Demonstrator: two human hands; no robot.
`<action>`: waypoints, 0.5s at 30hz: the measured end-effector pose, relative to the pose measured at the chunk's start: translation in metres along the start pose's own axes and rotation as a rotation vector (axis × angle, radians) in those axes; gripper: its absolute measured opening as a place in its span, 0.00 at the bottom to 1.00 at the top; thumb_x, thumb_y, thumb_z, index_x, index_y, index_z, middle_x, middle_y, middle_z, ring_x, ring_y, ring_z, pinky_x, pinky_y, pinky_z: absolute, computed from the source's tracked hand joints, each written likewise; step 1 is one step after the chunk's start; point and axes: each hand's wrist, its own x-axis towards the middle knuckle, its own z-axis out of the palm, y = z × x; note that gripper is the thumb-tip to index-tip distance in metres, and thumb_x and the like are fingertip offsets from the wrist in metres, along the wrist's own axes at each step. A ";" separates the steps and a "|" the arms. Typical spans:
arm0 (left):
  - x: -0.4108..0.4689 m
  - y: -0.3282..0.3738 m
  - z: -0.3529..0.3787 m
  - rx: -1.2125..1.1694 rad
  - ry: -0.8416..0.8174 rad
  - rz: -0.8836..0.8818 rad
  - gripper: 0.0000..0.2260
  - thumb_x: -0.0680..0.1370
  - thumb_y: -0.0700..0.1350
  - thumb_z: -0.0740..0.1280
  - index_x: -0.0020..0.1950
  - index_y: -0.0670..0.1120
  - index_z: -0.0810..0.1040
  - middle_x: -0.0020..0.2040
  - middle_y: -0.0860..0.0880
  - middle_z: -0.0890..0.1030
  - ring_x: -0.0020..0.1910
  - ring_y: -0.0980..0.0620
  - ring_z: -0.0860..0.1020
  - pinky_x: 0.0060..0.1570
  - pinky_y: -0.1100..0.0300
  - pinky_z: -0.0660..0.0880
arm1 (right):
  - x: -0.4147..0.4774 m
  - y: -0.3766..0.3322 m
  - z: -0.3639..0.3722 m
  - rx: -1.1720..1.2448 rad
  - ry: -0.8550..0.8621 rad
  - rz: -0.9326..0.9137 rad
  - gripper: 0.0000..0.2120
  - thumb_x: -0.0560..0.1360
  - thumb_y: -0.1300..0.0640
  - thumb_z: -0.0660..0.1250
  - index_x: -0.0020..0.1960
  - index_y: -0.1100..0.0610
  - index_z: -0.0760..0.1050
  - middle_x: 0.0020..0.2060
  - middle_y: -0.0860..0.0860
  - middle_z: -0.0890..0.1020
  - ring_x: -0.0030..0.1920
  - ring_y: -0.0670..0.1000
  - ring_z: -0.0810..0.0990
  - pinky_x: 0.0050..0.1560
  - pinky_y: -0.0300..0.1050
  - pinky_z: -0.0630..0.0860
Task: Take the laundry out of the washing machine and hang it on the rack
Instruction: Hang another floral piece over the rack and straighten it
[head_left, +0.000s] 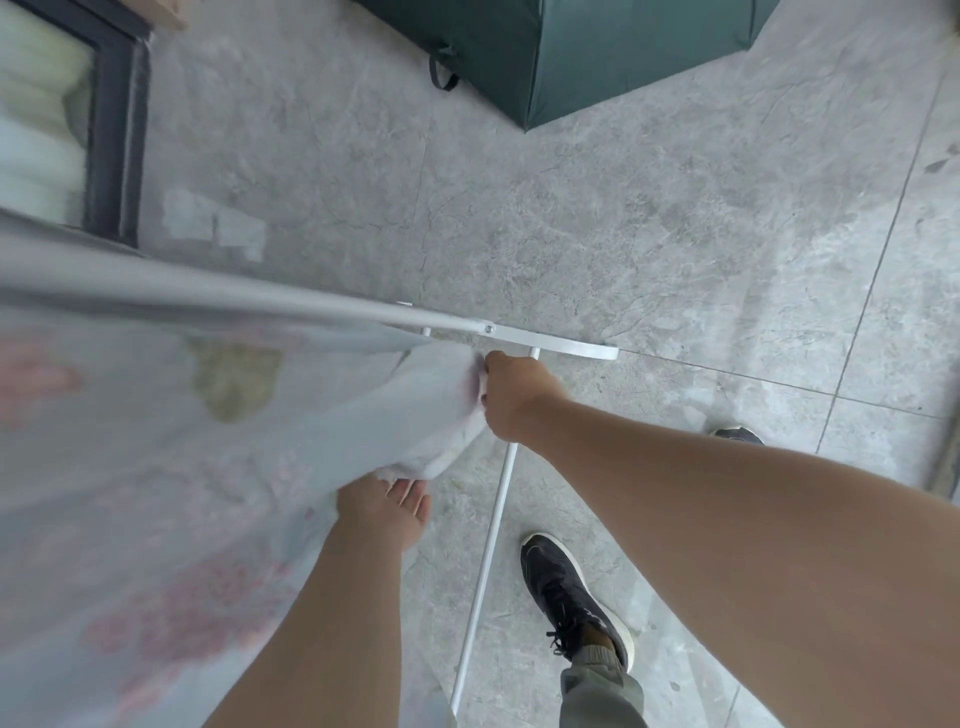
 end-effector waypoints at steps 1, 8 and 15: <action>-0.011 -0.005 -0.005 0.043 0.011 -0.007 0.21 0.83 0.55 0.54 0.69 0.44 0.68 0.68 0.46 0.74 0.65 0.46 0.75 0.61 0.52 0.71 | -0.009 0.000 -0.006 -0.042 -0.017 -0.003 0.24 0.76 0.66 0.65 0.70 0.58 0.65 0.60 0.57 0.76 0.58 0.60 0.78 0.51 0.52 0.78; -0.140 -0.025 -0.024 0.170 -0.060 -0.047 0.24 0.84 0.52 0.57 0.77 0.44 0.61 0.64 0.45 0.74 0.59 0.45 0.78 0.59 0.52 0.72 | -0.105 -0.008 -0.074 -0.069 0.001 0.028 0.19 0.76 0.65 0.58 0.67 0.60 0.67 0.53 0.56 0.76 0.55 0.60 0.79 0.49 0.51 0.76; -0.292 -0.012 -0.039 0.249 -0.206 0.165 0.18 0.81 0.49 0.64 0.69 0.45 0.71 0.61 0.47 0.77 0.57 0.47 0.80 0.56 0.55 0.72 | -0.209 -0.048 -0.147 0.228 0.181 -0.113 0.24 0.81 0.59 0.59 0.77 0.53 0.62 0.66 0.54 0.77 0.62 0.56 0.78 0.59 0.48 0.77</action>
